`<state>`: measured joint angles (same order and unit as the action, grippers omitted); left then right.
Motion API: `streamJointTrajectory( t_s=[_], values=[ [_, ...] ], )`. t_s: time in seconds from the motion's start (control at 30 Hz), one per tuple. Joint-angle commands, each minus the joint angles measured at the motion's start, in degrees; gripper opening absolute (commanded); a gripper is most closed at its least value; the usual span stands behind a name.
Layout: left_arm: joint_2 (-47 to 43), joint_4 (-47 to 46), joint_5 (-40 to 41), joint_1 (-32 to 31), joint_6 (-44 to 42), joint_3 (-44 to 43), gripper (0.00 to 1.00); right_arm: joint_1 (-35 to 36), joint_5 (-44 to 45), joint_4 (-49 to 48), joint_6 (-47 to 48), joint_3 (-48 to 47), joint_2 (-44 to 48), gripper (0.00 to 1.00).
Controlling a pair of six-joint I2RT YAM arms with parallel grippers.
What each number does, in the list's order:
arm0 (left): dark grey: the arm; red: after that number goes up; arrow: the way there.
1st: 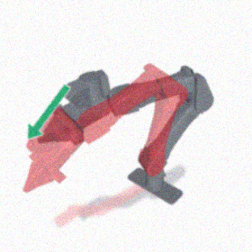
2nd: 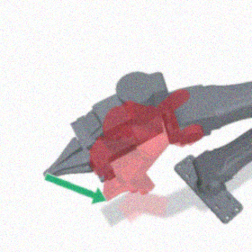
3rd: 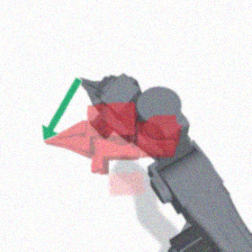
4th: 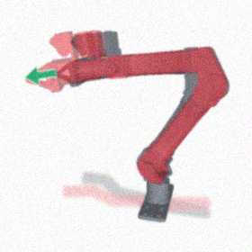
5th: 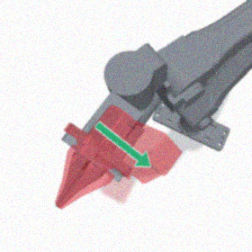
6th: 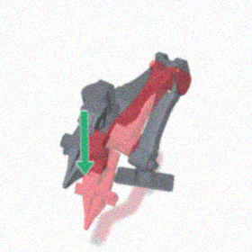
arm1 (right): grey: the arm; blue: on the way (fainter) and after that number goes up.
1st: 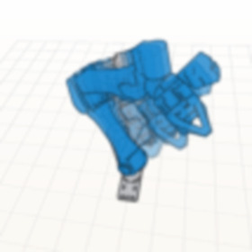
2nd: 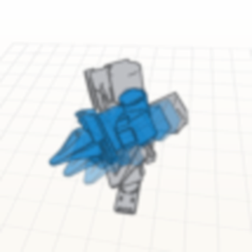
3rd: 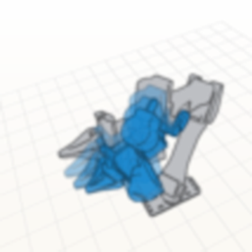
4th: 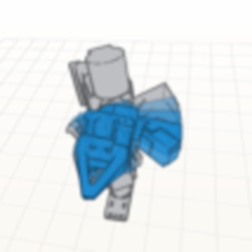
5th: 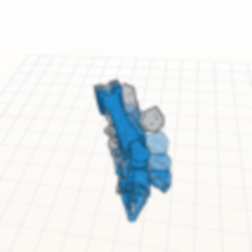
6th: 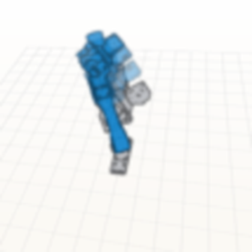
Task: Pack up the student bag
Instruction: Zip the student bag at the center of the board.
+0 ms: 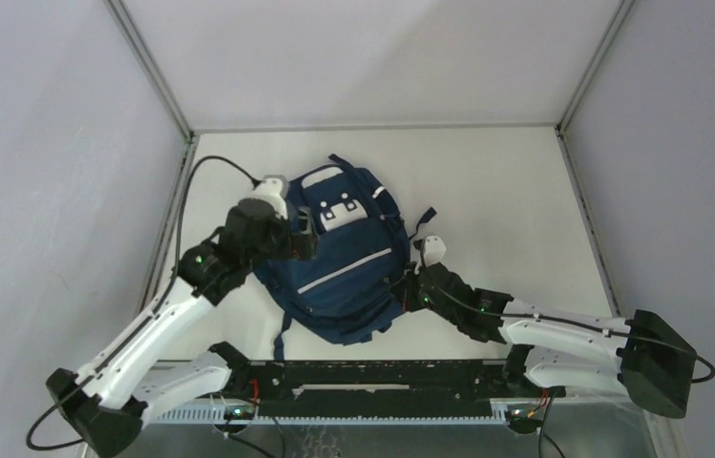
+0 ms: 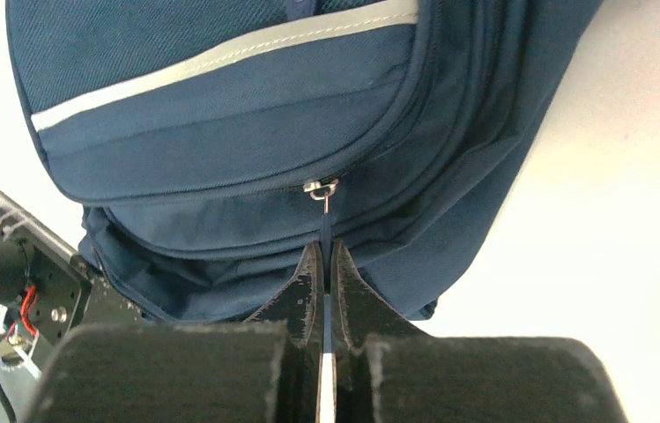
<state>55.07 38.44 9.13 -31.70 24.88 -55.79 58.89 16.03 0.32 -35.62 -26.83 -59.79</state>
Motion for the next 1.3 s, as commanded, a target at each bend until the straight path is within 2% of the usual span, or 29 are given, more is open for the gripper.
streamJointTrajectory(
  t_s=[0.0, 0.13, 0.23, 0.3, 0.4, 0.47, 0.53, 0.7, 0.9, 1.0, 1.13, 1.27],
  values=[
    [-6.08, -9.23, 8.56, -15.09, -12.77, 2.01, 0.99, -3.19, -0.16, 0.50, -2.97, -1.06, 2.32, 0.00],
    [-6.65, -20.52, 13.30, -27.47, -20.44, 7.77, 1.00, -6.16, -1.25, 0.21, -0.76, -1.03, 4.06, 0.00],
    [-2.10, -27.31, 26.54, -35.93, -28.77, 10.38, 1.00, -8.15, -1.37, 1.58, 0.12, -1.00, 5.94, 0.00],
    [1.35, -32.64, 32.56, -39.00, -32.58, 11.93, 0.99, -9.32, -1.49, 2.94, 0.22, -0.95, 7.18, 0.00],
    [6.74, -35.94, 30.97, -39.98, -31.67, 11.40, 0.88, -10.46, -1.38, 3.41, 0.46, -0.20, 8.55, 0.00],
    [10.80, -36.05, 29.10, -40.09, -29.94, 9.92, 0.84, -11.15, -2.36, 3.15, 0.99, -0.07, 8.60, 0.00],
    [14.38, -35.13, 29.17, -40.22, -28.33, 8.17, 0.85, -11.41, -2.63, 3.06, 1.01, -0.11, 8.54, 0.00],
    [21.80, -33.73, 36.05, -40.19, -25.71, 5.92, 0.85, -11.78, -2.81, 2.81, 0.22, -0.07, 8.39, 0.00],
    [24.10, -33.87, 30.61, -40.20, -21.23, 4.42, 0.86, -11.78, -3.35, 2.41, 0.79, -0.09, 8.09, 0.00],
    [24.87, -33.87, 32.16, -40.27, -20.35, 4.23, 0.86, -11.87, -3.29, 3.02, 1.32, -0.09, 8.73, 0.00],
    [24.15, -34.47, 30.43, -40.19, -20.27, 4.79, 0.89, -12.05, -3.50, 4.07, 1.19, -0.07, 9.33, 0.00],
    [27.71, -33.45, 31.35, -40.24, -20.92, 3.69, 0.89, -12.06, -3.47, 4.33, 1.21, -0.11, 9.72, 0.00]
  ],
)
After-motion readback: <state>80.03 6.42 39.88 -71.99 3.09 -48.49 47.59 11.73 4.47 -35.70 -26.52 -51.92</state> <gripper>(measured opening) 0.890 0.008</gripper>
